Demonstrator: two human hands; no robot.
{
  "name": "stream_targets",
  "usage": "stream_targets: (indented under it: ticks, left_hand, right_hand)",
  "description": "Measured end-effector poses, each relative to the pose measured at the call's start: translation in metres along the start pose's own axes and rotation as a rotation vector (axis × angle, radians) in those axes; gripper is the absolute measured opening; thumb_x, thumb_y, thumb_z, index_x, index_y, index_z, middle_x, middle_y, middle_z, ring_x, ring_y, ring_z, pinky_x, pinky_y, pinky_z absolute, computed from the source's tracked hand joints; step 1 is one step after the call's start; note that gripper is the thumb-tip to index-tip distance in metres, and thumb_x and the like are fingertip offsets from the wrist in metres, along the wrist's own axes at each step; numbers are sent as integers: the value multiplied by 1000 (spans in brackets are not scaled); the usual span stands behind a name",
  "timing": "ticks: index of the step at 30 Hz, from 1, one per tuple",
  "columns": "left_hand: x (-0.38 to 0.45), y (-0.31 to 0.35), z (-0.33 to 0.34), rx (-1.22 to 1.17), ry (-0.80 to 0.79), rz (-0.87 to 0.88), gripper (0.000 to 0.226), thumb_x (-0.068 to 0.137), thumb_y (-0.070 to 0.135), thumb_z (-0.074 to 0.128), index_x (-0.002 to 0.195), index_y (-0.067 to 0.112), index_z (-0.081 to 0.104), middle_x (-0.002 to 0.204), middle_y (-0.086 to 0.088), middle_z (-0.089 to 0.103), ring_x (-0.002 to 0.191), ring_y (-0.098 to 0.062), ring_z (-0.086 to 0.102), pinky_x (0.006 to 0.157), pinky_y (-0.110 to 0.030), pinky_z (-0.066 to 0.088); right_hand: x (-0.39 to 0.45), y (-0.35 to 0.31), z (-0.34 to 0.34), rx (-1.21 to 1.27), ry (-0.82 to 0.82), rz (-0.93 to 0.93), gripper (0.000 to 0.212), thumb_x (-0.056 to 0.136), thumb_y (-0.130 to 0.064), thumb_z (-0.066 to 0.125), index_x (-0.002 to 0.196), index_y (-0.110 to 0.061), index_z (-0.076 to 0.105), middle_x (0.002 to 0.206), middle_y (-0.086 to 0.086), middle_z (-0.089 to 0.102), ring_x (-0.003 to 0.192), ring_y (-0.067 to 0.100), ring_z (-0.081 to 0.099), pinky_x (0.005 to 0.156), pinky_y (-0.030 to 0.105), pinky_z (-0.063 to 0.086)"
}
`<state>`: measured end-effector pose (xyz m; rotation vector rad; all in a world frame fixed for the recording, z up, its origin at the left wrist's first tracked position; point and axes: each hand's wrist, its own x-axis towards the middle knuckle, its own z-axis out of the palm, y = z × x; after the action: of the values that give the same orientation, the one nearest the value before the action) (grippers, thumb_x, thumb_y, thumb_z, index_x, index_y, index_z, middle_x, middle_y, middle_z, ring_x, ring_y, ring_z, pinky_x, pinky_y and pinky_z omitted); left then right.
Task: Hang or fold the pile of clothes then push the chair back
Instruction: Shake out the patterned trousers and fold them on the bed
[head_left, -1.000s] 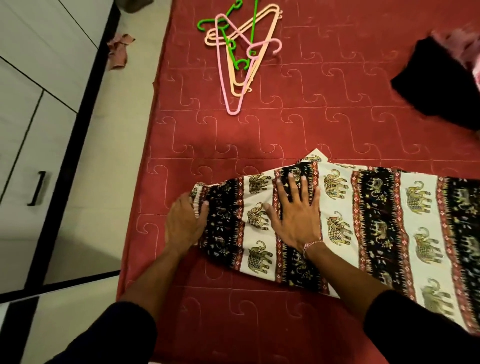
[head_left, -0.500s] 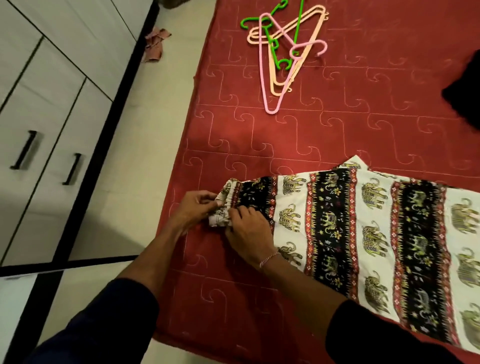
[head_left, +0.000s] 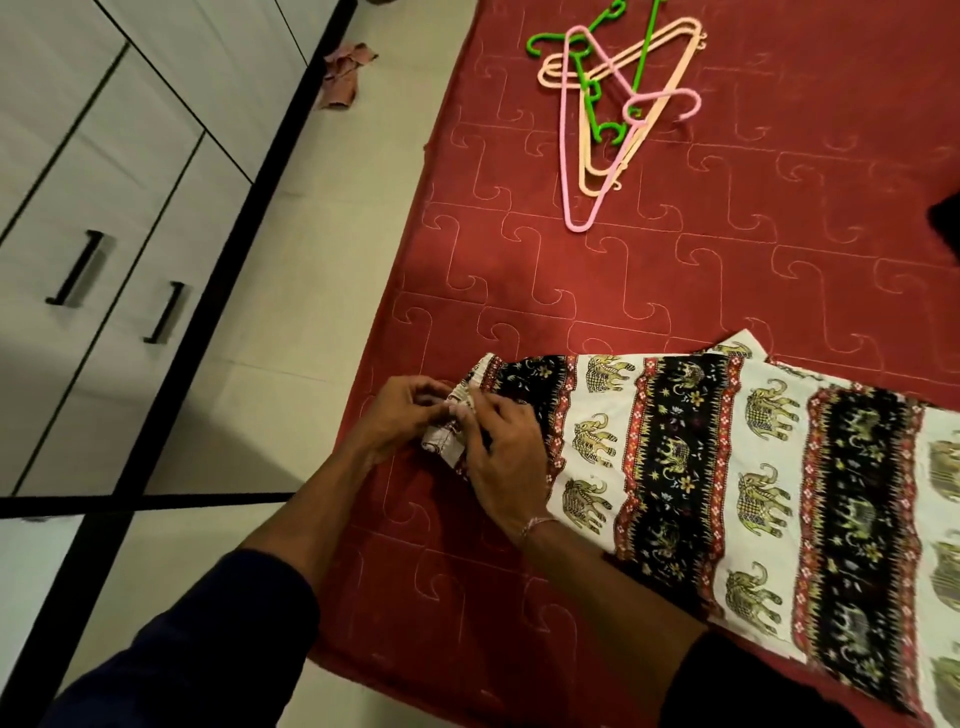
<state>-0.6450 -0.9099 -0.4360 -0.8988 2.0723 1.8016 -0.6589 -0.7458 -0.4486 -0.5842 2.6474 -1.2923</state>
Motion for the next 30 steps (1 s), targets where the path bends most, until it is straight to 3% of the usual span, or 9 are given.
stream_targets:
  ticks: [3, 6, 10, 13, 15, 17, 21, 25, 30]
  left_hand:
    - [1, -3, -3, -3, -2, -82, 13, 96, 9, 63, 105, 4, 71, 80, -6, 74, 68, -12, 68, 57, -23, 55]
    - [5, -7, -3, -69, -40, -167, 31, 102, 24, 55, 110, -2, 70, 93, -22, 71, 73, -22, 67, 67, -35, 60]
    - [8, -3, 4, -130, -15, -250, 59, 101, 49, 50, 107, -6, 69, 85, -14, 67, 70, -19, 63, 61, -30, 54]
    - [10, -4, 9, -15, 18, -224, 66, 91, 61, 58, 93, -3, 68, 78, -13, 64, 69, -20, 61, 59, -29, 49]
    - [11, -4, 15, 97, 69, -199, 57, 92, 54, 62, 91, -3, 67, 74, -11, 64, 66, -19, 60, 58, -28, 47]
    - [12, 1, 24, 153, 121, -197, 45, 96, 44, 61, 92, -1, 64, 76, -10, 65, 63, -17, 59, 56, -27, 47]
    - [15, 11, 47, 372, 275, -206, 40, 105, 33, 44, 84, 3, 61, 84, -21, 63, 67, -28, 61, 61, -36, 49]
    - [7, 23, 77, 679, 409, -225, 46, 106, 33, 33, 118, -6, 54, 106, -19, 66, 96, -37, 66, 79, -42, 54]
    - [-7, 18, 82, 778, 544, -54, 42, 106, 35, 30, 107, -1, 51, 83, -9, 60, 72, -25, 58, 61, -36, 45]
  right_hand:
    - [-11, 5, 18, -50, -145, -71, 52, 106, -45, 35, 146, -16, 49, 143, 6, 58, 131, 21, 54, 107, 39, 47]
    - [-14, 7, 28, -99, -243, -72, 59, 107, -47, 19, 155, -14, 31, 158, 6, 38, 149, 20, 31, 123, 40, 26]
    - [-17, 0, 33, -230, -363, -124, 67, 106, -48, 0, 159, -8, 5, 167, 10, 5, 155, 21, -2, 127, 39, 1]
    - [-21, -4, 31, -186, -464, -134, 65, 107, -47, 5, 159, -8, -8, 165, 10, -19, 152, 18, -23, 124, 36, -12]
    - [-19, -4, 23, -40, -514, -139, 60, 110, -38, 18, 159, -9, 1, 166, 10, -12, 153, 18, -20, 125, 33, -10]
    - [-15, 2, 7, 89, -499, -104, 53, 110, -31, 28, 157, -8, 22, 166, 11, 14, 155, 19, 4, 127, 35, 4]
    - [-5, 40, -37, -65, -140, -87, 40, 107, -29, 36, 139, -12, 55, 147, 8, 52, 142, 19, 41, 121, 45, 30]
    - [2, 101, -94, -486, 35, 54, 48, 104, -40, 31, 139, -17, 53, 150, 8, 50, 144, 27, 37, 121, 56, 24]
    - [3, 162, -144, -758, -174, 148, 79, 93, -79, 16, 157, -34, 18, 167, 6, 11, 155, 30, 2, 121, 61, -4]
